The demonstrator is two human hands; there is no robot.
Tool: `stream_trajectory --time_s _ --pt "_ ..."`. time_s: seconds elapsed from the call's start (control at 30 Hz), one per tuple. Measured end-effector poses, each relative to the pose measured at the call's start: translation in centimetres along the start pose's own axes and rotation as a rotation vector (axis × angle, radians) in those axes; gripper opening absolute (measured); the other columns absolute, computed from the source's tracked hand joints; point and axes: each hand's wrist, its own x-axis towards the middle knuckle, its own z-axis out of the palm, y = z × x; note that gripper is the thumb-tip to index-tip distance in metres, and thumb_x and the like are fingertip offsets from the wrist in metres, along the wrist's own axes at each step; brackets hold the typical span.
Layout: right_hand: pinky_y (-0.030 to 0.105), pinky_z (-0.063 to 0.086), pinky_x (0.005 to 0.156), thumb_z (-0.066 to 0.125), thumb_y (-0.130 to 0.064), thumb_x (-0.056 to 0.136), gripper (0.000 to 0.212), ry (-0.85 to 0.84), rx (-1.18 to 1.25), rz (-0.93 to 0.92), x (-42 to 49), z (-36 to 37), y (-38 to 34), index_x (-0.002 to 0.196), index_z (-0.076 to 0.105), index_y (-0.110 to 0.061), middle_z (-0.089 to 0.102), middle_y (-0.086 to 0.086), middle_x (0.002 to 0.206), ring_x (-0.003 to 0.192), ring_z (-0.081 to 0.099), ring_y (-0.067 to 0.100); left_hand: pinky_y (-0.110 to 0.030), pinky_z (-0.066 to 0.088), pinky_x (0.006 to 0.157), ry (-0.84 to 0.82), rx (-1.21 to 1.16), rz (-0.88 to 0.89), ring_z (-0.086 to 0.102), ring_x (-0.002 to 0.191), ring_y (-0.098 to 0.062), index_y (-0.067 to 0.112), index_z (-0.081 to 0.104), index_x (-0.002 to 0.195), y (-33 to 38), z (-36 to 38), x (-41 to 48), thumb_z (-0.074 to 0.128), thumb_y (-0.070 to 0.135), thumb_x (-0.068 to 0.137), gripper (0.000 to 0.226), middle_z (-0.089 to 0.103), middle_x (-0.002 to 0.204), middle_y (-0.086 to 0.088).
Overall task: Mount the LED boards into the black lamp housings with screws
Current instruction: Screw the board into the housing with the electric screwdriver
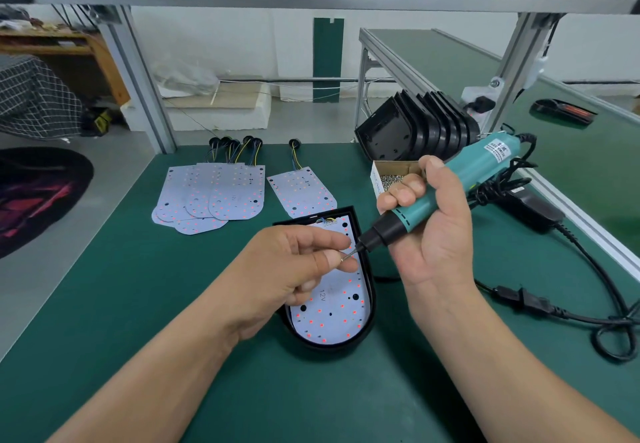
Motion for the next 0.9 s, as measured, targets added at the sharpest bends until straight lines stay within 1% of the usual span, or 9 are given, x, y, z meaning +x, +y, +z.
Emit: stream_trajectory --time_s 0.17,0.27,0.37,0.43,0.5,0.6,0.7,0.83,0.9 --pt "0.028 0.047 0.057 0.061 -0.017 0.103 0.008 -0.020 0.008 0.007 0.0 0.0 0.0 0.101 0.054 -0.018 0.044 -0.003 0.068 0.055 0.045 0.012 -0.020 0.032 0.046 0.192 0.097 0.053 0.035 0.048 -0.009 0.019 0.080 0.100 0.2 -1.3 0.5 0.061 0.015 0.106 0.020 0.079 0.088 -0.004" --pt "0.028 0.046 0.057 0.062 -0.018 0.102 0.008 -0.055 -0.024 0.019 -0.1 -0.1 0.1 0.100 0.054 -0.020 0.043 -0.004 0.067 0.054 0.044 0.012 -0.027 0.037 0.054 0.455 0.544 0.108 0.045 0.046 -0.002 0.026 0.076 0.096 0.2 -3.8 1.2 0.067 0.037 0.101 0.015 0.063 0.061 0.014" --pt "0.029 0.046 0.056 0.059 -0.016 0.100 0.006 -0.115 -0.087 0.038 -0.3 -0.1 0.5 0.097 0.057 -0.021 0.043 -0.004 0.067 0.053 0.043 0.013 -0.029 0.041 0.061 0.468 0.725 -0.016 0.056 0.057 0.002 0.026 0.074 0.093 -0.4 -5.3 1.5 0.068 0.073 0.084 0.048 0.061 0.062 0.020" --pt "0.029 0.045 0.055 0.057 -0.016 0.099 0.008 -0.161 -0.126 0.064 -0.6 0.0 0.9 0.096 0.059 -0.023 0.043 -0.004 0.065 0.051 0.043 0.012 -0.030 0.039 0.059 0.402 0.765 -0.094 0.052 0.054 -0.004 0.019 0.068 0.078 -1.1 -5.2 1.8 0.063 0.086 0.072 0.067 0.056 0.058 0.017" --pt "0.028 0.045 0.053 0.057 -0.015 0.098 0.008 -0.204 -0.158 0.094 -0.9 0.1 1.2 0.097 0.060 -0.022 0.043 -0.003 0.064 0.049 0.043 0.013 -0.029 0.038 0.056 0.345 0.772 -0.118 0.052 0.049 -0.004 0.019 0.064 0.071 -1.7 -4.7 2.1 0.064 0.085 0.070 0.065 0.058 0.056 0.016" --pt "0.029 0.044 0.051 0.058 -0.014 0.094 0.008 -0.241 -0.211 0.140 -1.2 0.2 1.5 0.098 0.060 -0.021 0.041 -0.001 0.062 0.047 0.041 0.014 -0.030 0.051 0.063 0.343 0.757 -0.099 0.067 0.063 0.000 0.027 0.074 0.082 -2.2 -4.2 2.5 0.068 0.079 0.069 0.053 0.074 0.073 0.018" --pt "0.028 0.043 0.050 0.057 -0.013 0.093 0.010 -0.250 -0.252 0.155 -1.4 0.4 1.3 0.097 0.061 -0.021 0.038 0.000 0.061 0.046 0.039 0.015 -0.033 0.054 0.066 0.399 0.712 -0.092 0.071 0.072 -0.006 0.025 0.072 0.086 -2.4 -3.8 2.8 0.072 0.077 0.062 0.057 0.075 0.078 0.013" --pt "0.028 0.043 0.050 0.056 -0.012 0.092 0.011 -0.280 -0.268 0.153 -1.5 0.6 1.2 0.097 0.062 -0.020 0.038 0.000 0.060 0.045 0.038 0.015 -0.034 0.054 0.066 0.411 0.682 -0.094 0.071 0.073 -0.011 0.020 0.071 0.084 -2.5 -3.6 3.2 0.073 0.075 0.058 0.060 0.075 0.078 0.008" --pt "0.029 0.043 0.050 0.056 -0.011 0.092 0.012 -0.310 -0.289 0.151 -1.7 0.7 1.3 0.097 0.062 -0.020 0.039 0.001 0.060 0.045 0.038 0.016 -0.032 0.053 0.064 0.401 0.668 -0.096 0.069 0.067 -0.006 0.020 0.073 0.083 -2.5 -3.7 3.2 0.074 0.072 0.059 0.057 0.075 0.075 0.009"
